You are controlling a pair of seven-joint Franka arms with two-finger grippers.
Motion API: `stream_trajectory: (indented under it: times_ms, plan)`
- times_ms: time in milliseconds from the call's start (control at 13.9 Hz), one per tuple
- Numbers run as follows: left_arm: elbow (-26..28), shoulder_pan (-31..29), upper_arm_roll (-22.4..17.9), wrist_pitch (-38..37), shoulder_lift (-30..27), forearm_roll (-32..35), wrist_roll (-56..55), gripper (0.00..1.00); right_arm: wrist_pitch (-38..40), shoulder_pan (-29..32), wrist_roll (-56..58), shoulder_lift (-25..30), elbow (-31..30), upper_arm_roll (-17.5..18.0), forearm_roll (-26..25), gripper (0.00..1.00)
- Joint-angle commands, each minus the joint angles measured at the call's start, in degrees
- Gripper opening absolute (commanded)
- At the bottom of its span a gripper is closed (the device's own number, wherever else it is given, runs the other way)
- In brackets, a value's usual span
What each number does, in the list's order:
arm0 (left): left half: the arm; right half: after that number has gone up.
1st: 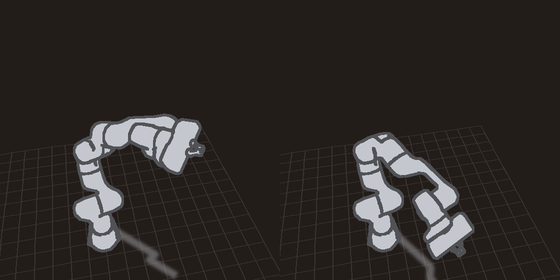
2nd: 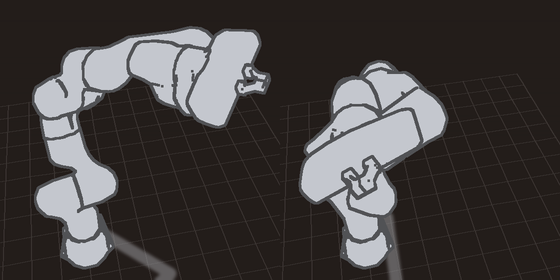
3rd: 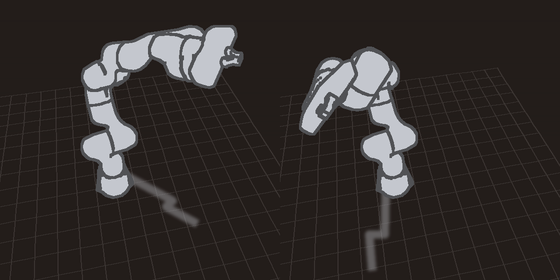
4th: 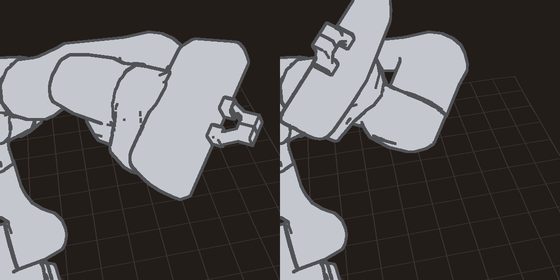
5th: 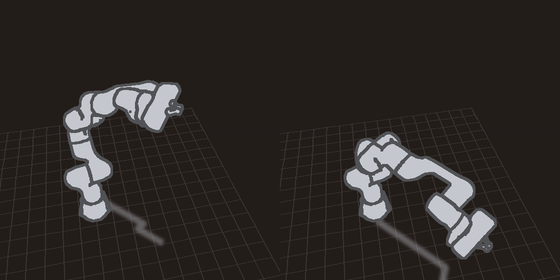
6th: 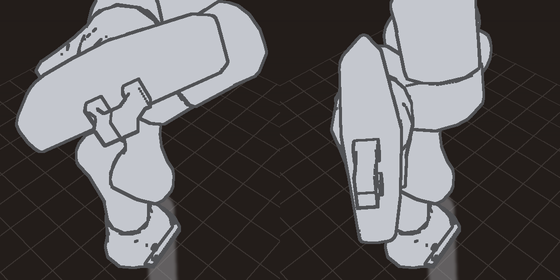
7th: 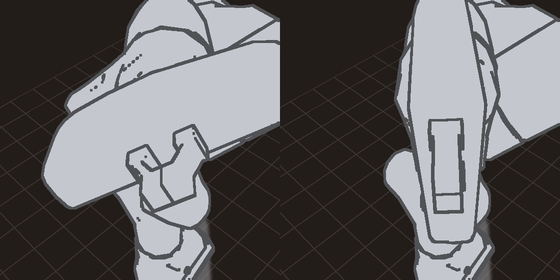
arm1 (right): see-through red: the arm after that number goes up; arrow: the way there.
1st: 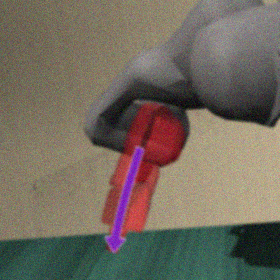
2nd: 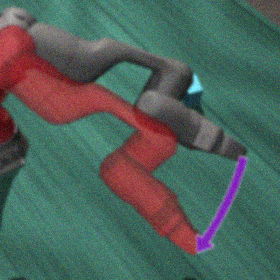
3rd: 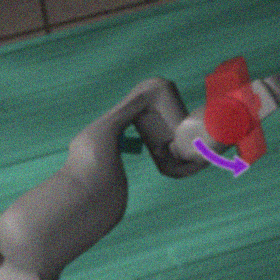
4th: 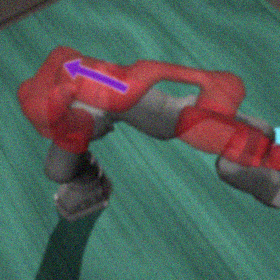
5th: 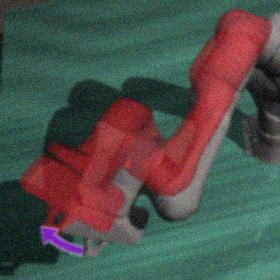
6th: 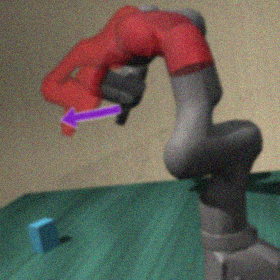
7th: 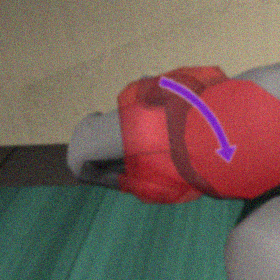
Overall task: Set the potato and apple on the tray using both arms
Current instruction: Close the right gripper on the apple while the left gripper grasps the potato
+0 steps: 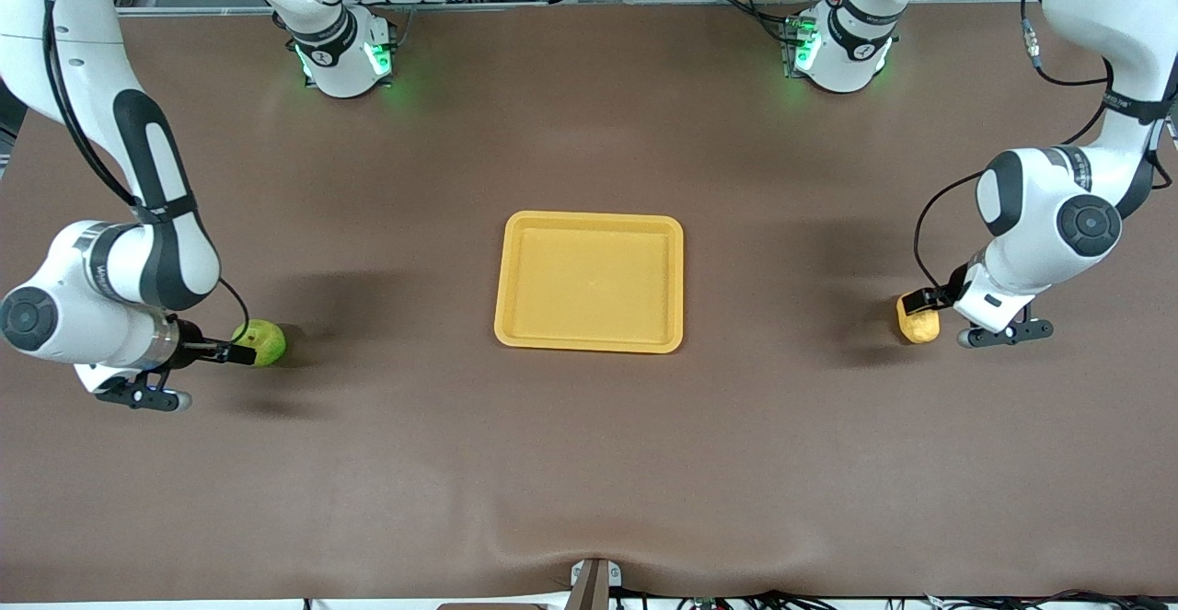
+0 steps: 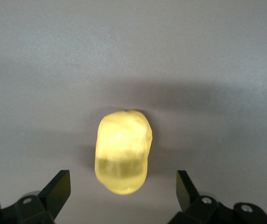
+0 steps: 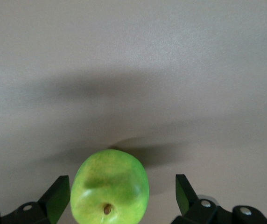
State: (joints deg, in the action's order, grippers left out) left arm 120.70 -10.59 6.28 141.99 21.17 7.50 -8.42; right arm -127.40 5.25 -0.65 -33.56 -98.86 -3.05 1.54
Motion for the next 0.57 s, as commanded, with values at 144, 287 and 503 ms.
stream_trajectory:
  times_ms: [144, 287, 503]
  plan:
    - [-2.31, 0.04, 0.13, 2.15, 3.52, 1.02, 0.34, 1.00, -1.27, 0.55, -0.23, 1.31, -2.73, 0.67, 0.57, 1.00]
    - [-3.27, 0.04, 0.13, 2.24, 5.10, 1.02, 0.34, 0.97, -3.37, 0.46, -0.14, 1.31, -4.05, 0.67, 1.62, 1.00]
    - [-3.36, 0.04, 0.04, 2.24, 5.72, 1.20, 0.34, 0.93, -6.45, 0.37, -0.23, 1.31, -5.99, 0.67, 1.71, 1.00]
